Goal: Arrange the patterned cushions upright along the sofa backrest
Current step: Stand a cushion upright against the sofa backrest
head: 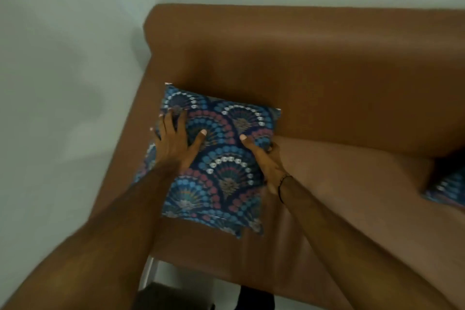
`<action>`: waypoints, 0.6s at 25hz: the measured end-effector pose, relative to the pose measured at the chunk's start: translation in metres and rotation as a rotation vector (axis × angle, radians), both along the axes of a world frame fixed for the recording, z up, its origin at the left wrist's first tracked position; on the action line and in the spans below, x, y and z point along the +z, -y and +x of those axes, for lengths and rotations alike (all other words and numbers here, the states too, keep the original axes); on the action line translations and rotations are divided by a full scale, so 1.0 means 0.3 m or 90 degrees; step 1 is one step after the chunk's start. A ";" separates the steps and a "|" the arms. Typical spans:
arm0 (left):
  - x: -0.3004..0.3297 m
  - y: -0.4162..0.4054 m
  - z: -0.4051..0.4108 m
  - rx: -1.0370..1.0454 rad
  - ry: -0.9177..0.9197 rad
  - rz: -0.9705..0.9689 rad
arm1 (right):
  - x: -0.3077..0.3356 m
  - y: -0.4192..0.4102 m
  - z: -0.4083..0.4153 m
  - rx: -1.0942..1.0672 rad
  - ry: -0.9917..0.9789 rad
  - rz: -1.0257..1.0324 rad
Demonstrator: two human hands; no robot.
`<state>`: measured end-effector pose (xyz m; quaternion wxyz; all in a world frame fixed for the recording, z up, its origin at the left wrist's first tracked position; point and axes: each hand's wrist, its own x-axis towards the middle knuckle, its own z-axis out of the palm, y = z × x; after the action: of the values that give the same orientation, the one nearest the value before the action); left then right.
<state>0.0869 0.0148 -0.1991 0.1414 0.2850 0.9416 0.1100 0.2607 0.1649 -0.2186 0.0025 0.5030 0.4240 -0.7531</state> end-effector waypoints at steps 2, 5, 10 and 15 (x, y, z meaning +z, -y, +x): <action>-0.028 0.082 -0.111 0.057 0.069 0.036 | -0.028 0.051 -0.080 0.002 -0.024 -0.061; -0.029 0.027 -0.095 0.140 0.159 0.144 | -0.078 -0.004 -0.044 -0.003 -0.013 -0.026; 0.015 -0.032 -0.077 0.248 0.214 0.280 | -0.037 0.007 -0.011 -0.146 0.037 0.091; 0.072 -0.140 0.158 0.237 0.246 0.474 | 0.062 -0.098 0.207 -0.216 -0.023 0.157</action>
<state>0.1343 0.0566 -0.1774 0.1798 0.1164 0.8295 0.5158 0.3229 0.1944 -0.2001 -0.1935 0.5504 0.4217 -0.6941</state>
